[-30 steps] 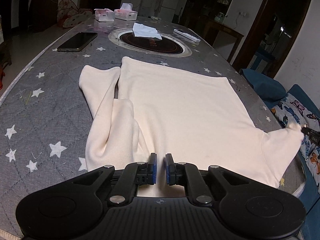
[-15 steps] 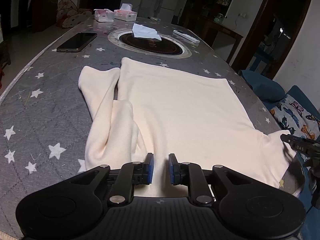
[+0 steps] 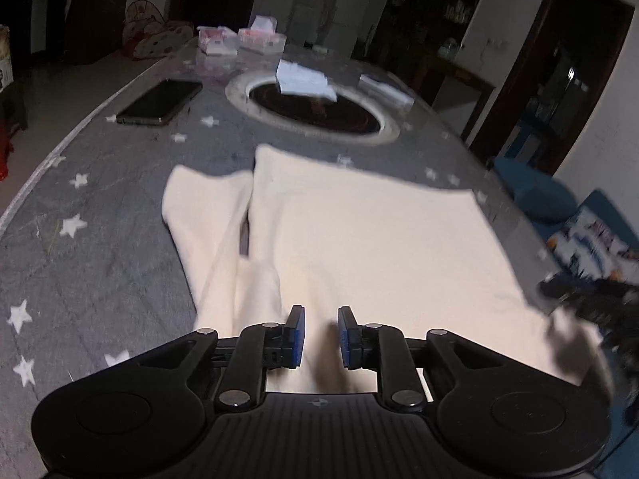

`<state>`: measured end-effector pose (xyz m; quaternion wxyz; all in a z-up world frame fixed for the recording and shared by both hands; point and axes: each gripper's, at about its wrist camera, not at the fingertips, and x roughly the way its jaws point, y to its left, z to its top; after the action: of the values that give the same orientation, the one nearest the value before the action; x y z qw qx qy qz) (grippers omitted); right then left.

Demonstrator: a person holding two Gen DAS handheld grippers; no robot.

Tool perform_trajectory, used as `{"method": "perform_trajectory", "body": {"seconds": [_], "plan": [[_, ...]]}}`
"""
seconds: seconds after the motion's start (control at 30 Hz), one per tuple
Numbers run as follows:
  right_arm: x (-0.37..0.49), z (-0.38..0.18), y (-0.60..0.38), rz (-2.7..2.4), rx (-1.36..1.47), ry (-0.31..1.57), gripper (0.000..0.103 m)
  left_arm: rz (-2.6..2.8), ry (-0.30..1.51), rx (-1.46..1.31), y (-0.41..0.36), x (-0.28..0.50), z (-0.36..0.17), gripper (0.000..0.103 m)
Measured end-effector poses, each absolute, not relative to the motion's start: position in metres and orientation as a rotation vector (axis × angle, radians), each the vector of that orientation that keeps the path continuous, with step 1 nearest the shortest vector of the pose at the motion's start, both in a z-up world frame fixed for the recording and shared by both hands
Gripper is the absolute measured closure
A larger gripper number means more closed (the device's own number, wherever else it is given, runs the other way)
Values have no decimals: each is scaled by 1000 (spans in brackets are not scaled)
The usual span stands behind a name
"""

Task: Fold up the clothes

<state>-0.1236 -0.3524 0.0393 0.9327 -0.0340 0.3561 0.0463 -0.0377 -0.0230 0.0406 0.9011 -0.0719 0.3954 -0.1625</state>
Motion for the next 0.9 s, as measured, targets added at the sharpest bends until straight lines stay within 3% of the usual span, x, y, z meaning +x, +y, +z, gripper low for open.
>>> {"method": "perform_trajectory", "body": {"seconds": [0.2,0.3,0.4,0.43,0.47,0.57,0.9], "plan": [[-109,41,-328,156,-74,713,69,-254,733,-114,-10,-15,57,78],[-104,41,-317,184,-79,713,67,-227,735,-36,-16,6,49,69],[-104,39,-310,198,-86,718,67,-210,757,29,-21,22,36,68],[-103,38,-308,201,-88,720,67,-205,768,37,-20,26,30,72],[-102,37,-307,205,-89,723,66,-200,777,36,-18,29,26,88],[-102,35,-303,210,-100,728,65,-196,774,-26,-1,28,24,98],[-106,31,-295,222,-112,740,63,-28,608,-247,96,-31,56,99]]}}
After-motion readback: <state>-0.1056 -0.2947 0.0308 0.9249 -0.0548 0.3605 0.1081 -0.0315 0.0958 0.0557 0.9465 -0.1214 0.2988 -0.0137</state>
